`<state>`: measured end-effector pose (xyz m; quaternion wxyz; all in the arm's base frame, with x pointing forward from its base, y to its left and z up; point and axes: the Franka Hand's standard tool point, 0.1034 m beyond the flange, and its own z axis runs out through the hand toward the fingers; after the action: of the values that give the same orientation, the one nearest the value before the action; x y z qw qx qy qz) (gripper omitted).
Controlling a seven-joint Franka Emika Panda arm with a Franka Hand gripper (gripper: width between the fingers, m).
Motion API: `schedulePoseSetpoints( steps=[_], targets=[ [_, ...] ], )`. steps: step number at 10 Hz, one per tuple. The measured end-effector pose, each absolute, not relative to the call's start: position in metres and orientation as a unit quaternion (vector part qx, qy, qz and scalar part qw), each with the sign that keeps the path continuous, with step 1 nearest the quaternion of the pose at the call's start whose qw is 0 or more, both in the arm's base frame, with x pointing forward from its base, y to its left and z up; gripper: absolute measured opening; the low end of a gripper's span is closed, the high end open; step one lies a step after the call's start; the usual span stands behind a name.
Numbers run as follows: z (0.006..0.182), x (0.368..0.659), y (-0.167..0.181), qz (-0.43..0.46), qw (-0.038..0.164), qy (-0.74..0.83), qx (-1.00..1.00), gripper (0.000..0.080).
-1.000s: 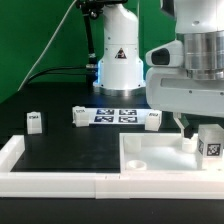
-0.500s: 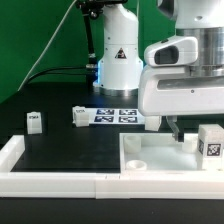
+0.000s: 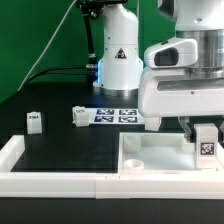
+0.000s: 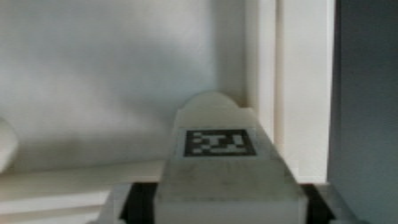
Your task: Assemble one leg
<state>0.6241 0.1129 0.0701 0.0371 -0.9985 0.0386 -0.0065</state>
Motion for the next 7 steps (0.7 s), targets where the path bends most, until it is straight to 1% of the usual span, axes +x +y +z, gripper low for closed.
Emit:
schedulePoseSetpoints(
  steps=[3,7],
  targets=[
    [0.0697,0.6241,0.1129,-0.006,0.038,0.053,-0.998,0.0291],
    [0.0692,0.6244,0.1165,0.002,0.059,0.374,-0.925,0.0292]
  ],
)
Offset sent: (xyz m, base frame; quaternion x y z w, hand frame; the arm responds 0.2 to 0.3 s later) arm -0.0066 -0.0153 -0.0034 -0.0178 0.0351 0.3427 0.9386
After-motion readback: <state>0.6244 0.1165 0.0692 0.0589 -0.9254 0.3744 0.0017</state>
